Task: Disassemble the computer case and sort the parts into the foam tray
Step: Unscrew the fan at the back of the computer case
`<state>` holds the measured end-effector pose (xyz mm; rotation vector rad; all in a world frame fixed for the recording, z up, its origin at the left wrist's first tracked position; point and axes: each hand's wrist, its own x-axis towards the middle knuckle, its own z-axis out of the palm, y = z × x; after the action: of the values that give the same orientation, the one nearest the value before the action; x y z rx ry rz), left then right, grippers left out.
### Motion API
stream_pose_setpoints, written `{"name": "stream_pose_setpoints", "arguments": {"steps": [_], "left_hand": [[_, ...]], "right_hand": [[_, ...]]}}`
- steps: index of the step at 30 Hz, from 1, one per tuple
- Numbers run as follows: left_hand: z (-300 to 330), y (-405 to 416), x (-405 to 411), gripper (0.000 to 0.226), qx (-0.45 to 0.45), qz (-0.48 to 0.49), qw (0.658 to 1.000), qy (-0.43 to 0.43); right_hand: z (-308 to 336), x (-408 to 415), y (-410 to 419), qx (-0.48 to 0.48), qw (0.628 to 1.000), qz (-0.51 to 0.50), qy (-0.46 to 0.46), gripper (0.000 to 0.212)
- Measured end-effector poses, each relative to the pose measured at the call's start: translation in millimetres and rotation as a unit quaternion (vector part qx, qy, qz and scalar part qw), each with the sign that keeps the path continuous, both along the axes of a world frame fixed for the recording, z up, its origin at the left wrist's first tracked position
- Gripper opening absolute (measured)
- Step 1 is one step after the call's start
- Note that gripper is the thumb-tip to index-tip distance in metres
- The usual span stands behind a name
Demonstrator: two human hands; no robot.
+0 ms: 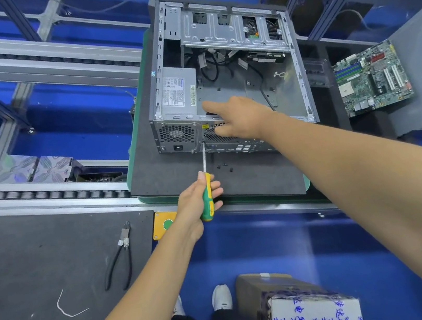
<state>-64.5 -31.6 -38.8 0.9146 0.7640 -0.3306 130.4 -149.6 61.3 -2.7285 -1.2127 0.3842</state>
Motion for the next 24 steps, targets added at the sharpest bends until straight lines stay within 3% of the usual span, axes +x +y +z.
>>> {"name": "stream_pose_setpoints", "arguments": {"steps": [6, 13, 16, 20, 22, 24], "left_hand": [[4, 10, 0, 0.05, -0.17, 0.015, 0.985, 0.002], [3, 0, 3, 0.044, 0.092, 0.053, 0.994, -0.017], [2, -5, 2, 0.042, 0.185, 0.077, 0.979, -0.027], [-2, -11, -5, 0.042, 0.343, 0.038, 0.939, 0.011], [-1, -13, -5, 0.041, 0.334, 0.038, 0.942, 0.006], [5, -17, -2, 0.044, 0.221, 0.053, 0.974, -0.001]], "right_hand": [[2, 0, 1, -0.007, 1.0, 0.001, 0.004, 0.047], [2, 0, 1, -0.014, 1.0, 0.003, -0.003, 0.044], [1, 0, 1, -0.016, 1.0, 0.004, -0.007, 0.04], [-1, 0, 0, -0.017, 1.0, 0.003, -0.01, 0.035], [-1, 0, 0, -0.017, 1.0, 0.002, -0.012, 0.032], [-1, 0, 0, -0.016, 1.0, 0.002, -0.013, 0.035]]}}
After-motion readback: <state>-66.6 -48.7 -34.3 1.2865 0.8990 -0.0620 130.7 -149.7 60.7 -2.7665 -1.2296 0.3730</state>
